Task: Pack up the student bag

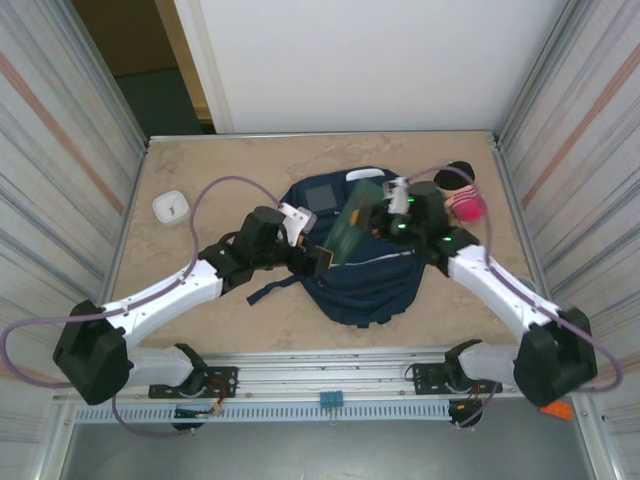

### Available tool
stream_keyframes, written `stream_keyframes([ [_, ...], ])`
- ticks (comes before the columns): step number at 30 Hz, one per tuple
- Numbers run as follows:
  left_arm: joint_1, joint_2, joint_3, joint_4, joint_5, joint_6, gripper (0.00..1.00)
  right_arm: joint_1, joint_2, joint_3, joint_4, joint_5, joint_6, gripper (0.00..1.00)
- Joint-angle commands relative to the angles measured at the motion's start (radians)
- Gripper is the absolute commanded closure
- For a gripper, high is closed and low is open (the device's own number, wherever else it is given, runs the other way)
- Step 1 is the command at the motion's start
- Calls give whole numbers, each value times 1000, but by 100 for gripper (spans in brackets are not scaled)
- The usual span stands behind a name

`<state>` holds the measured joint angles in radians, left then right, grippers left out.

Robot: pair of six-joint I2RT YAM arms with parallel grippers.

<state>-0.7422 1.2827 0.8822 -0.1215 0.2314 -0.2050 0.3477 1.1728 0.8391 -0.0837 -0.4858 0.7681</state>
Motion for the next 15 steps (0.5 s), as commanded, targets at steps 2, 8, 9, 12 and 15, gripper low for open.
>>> stream_keyframes([
  [2,-72,100,81,-66,-61,304,11,-256,-174,-44,-123,-143,20,78],
  [8,-186,296,218,-61,-181,549,1,-606,-313,-73,-297,-341,-37,77],
  [9,-191,326,243,-64,-186,559,1,-646,-324,-75,-318,-357,-49,77],
  [12,-195,412,302,-48,-195,579,1,-719,-351,-76,-371,-384,-81,77],
  [15,-195,480,349,-44,-214,591,2,-737,-360,-73,-388,-396,-92,77],
])
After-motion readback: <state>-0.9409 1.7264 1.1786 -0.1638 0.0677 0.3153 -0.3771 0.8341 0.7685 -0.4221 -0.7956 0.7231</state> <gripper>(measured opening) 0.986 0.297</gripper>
